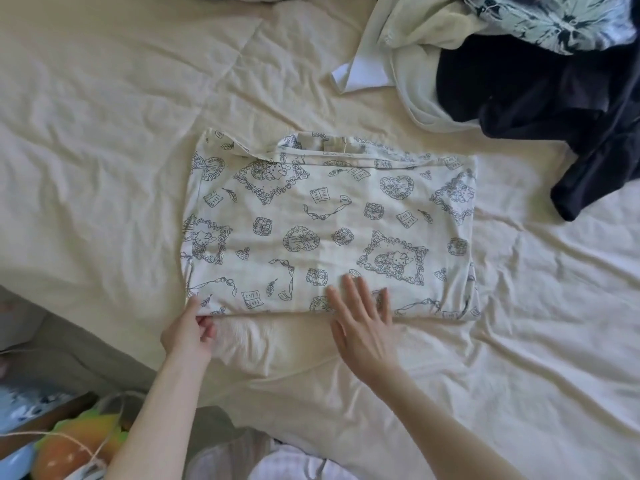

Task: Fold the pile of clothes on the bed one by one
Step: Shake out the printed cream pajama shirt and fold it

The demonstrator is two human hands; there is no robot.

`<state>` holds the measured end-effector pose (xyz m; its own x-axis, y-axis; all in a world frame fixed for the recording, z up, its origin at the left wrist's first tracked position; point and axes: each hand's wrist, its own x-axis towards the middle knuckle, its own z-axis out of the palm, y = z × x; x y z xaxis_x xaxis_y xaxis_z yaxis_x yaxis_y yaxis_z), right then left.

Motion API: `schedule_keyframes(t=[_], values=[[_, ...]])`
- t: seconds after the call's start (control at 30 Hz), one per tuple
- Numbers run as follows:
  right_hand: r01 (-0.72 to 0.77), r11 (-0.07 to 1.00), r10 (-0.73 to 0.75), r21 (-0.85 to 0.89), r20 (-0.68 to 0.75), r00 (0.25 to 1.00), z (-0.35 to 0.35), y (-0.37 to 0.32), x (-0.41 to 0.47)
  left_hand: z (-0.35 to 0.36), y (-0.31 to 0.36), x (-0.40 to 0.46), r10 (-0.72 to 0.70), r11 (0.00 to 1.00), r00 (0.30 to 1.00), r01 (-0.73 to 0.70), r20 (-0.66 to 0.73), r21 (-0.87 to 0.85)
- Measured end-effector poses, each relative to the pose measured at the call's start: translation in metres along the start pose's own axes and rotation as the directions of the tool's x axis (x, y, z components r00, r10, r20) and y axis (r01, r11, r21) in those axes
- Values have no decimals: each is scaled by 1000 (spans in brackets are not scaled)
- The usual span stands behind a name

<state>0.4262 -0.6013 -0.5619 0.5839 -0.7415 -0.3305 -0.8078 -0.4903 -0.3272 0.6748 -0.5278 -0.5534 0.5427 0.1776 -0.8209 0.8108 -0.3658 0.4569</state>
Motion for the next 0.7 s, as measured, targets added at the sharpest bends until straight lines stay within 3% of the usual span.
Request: schedule_keyframes(t=[0.23, 0.37, 0.47, 0.53, 0.6, 0.63, 0.7], values=[[-44, 999, 44, -8, 230, 972, 14, 5, 15, 3, 9, -17, -169, 977, 965, 191, 200, -99], [-25, 999, 11, 42, 302, 953, 11, 13, 16, 8, 9, -29, -200, 963, 958, 231, 203, -140], [3, 987, -50, 159, 293, 955, -2, 17, 11, 11, 4, -46, -70, 985, 984, 94, 166, -141], [-49, 937, -46, 347, 258, 965, -17, 20, 6, 17, 0, -68, 137, 988, 987, -130, 84, -84], [-216, 786, 58, 579, 279, 959, -37, 26, 0, 30, -3, -101, 407, 913, 913, -408, 39, 12], [-316, 652, 115, 689, 322, 940, -48, 31, -3, 41, -6, -122, 544, 833, 837, -547, 58, 84], [-449, 247, 198, 859, 409, 891, -69, 45, -10, 70, -18, -159, 757, 596, 626, -779, 188, 193]])
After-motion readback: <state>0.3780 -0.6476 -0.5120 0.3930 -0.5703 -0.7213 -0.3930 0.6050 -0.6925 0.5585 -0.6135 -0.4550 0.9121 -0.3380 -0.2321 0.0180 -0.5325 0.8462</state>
